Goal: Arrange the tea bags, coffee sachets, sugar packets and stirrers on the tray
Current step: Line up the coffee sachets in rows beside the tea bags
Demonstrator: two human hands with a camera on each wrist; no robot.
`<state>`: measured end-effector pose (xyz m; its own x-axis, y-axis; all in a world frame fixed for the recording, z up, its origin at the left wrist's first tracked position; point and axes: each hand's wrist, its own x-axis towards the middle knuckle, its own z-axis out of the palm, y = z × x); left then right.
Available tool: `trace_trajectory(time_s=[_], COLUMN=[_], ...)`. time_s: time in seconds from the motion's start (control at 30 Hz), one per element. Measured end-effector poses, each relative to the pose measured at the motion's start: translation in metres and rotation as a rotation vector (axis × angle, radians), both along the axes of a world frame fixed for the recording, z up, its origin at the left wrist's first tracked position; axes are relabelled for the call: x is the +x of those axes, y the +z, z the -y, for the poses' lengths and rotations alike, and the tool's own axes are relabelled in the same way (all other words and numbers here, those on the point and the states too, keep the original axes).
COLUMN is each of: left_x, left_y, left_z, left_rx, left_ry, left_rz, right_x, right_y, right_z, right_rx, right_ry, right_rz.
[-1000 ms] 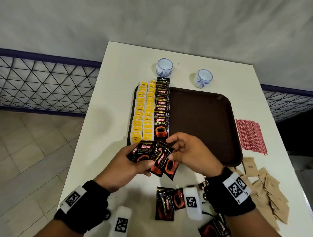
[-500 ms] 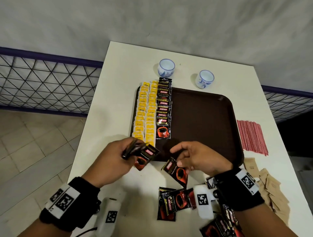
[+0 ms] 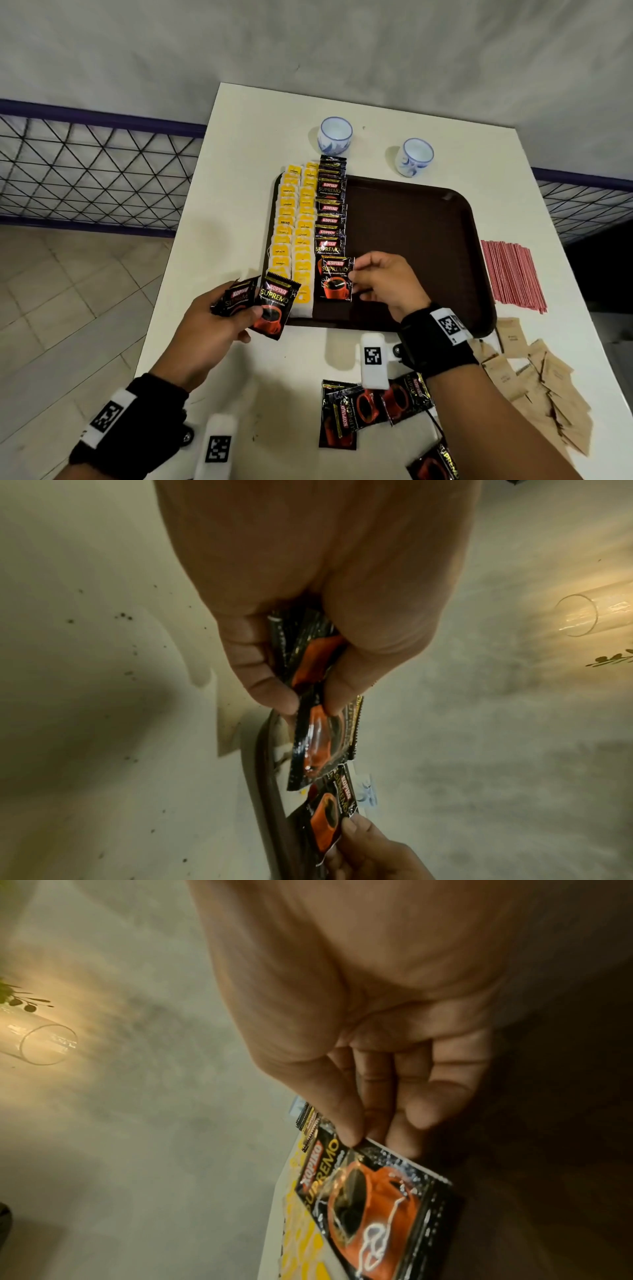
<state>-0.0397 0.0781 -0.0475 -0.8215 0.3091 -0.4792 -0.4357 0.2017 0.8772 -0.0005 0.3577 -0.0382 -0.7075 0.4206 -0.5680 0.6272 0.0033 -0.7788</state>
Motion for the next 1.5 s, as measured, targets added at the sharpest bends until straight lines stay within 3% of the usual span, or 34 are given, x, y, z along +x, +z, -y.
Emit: trace_trajectory(time_s=[0.4, 0.97, 1.17, 1.5], left_x=[0.011, 0.009, 0.009, 0.013], left_y=[-0.014, -0.005, 0.003, 0.007], left_z=[-0.007, -0.026, -0.044, -0.063], left_rx=[0.041, 0.053, 0.082, -0.051], left_ry=[0.013, -0.011, -0.026, -0.056], left_rz=[0.089, 0.064, 0.003, -0.158], right_x=[-0.017, -0.005, 0.021, 0.031], right_y=[-0.008, -0.008, 0.022, 0.014], right_z=[0.006, 0.009, 0.025, 0.039], right_rx=[0.127, 0.241, -0.186, 0.019], right_ry=[0.067, -0.005, 0.075, 0.105], right_rz=[-0.02, -0.04, -0.137, -0.281])
